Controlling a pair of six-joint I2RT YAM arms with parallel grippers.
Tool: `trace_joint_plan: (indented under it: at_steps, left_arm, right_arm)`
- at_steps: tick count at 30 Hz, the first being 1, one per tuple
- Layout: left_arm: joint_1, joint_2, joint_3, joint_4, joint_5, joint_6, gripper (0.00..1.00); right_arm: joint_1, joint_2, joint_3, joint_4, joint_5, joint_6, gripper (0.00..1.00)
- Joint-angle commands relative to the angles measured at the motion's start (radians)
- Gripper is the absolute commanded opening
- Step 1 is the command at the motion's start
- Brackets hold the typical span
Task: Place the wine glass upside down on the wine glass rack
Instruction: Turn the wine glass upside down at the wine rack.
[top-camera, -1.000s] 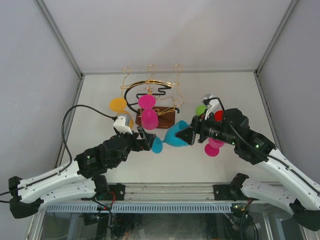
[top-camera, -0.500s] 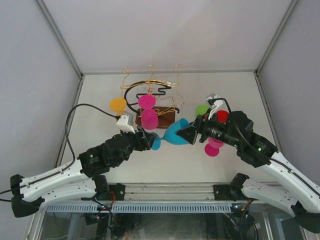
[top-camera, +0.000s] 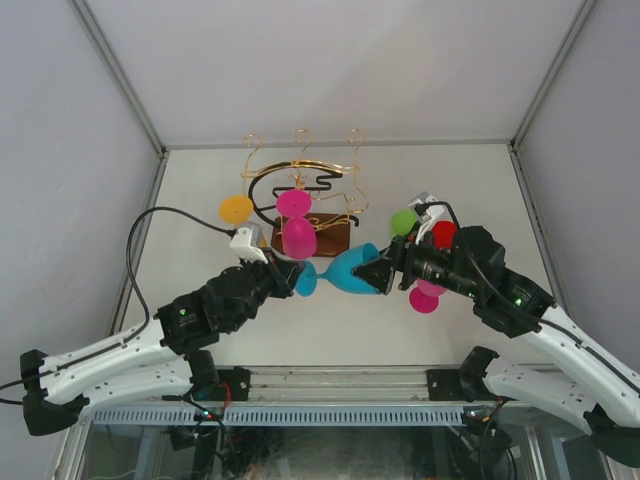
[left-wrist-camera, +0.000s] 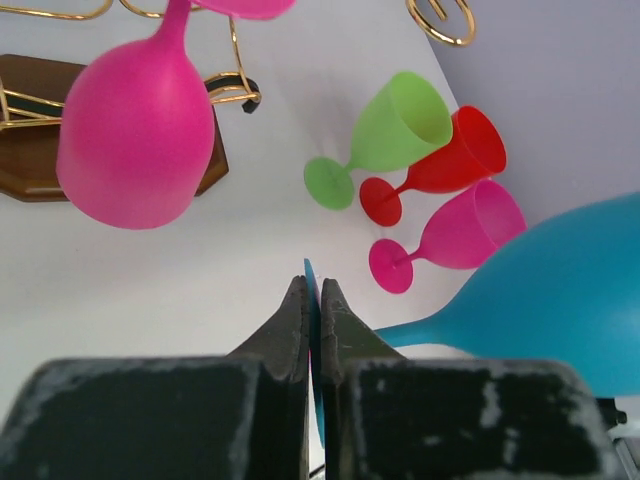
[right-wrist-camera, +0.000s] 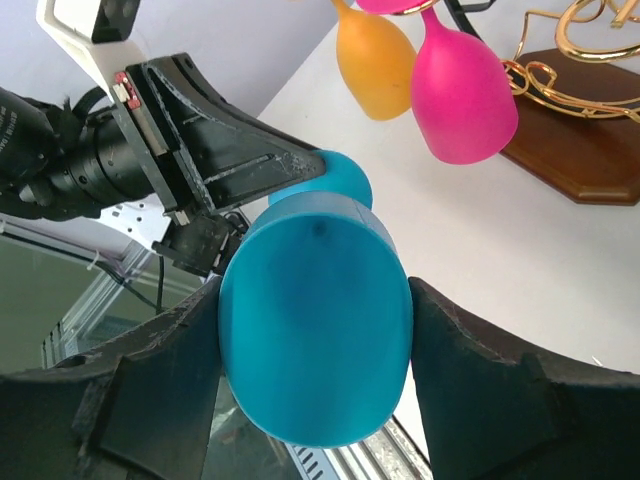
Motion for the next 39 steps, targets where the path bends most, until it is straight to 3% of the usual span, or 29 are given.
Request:
trace_joint_plan:
  at_steps: [1,13,18,25,34,39]
  left_arm:
    - [-0.005,-0.011,-0.017,0.029,0.029,0.025,0.00]
    - [-0.003,-0.084,-0.032,-0.052,-0.061,0.187,0.00]
    - [-0.005,-0.128,-0.042,-0.099,-0.089,0.256,0.00]
    - [-0.004,-0.166,-0.043,-0.123,-0.081,0.425,0.00]
    - [-0.005,-0.225,-0.061,-0.083,0.037,0.670,0.00]
    - [-0.004,-0.242,-0.052,-0.103,0.069,0.745,0.00]
  right_arm:
    - [0.008,-0.010,0.004,0.066,-0.025,-0.015,0.62]
    - [0.000,-0.016,0.057,-0.084,-0.118,-0.131,0.93]
    - [-0.022,-0.077,0.058,-0.104,-0.103,-0.163,0.96]
    - [-0.027,-0.125,0.055,-0.134,0.047,-0.206,1.00]
    - [-0.046,-0.092,0.036,-0.186,0.215,-0.189,1.00]
    - [-0.050,-0.103,0.012,-0.161,0.171,-0.250,1.00]
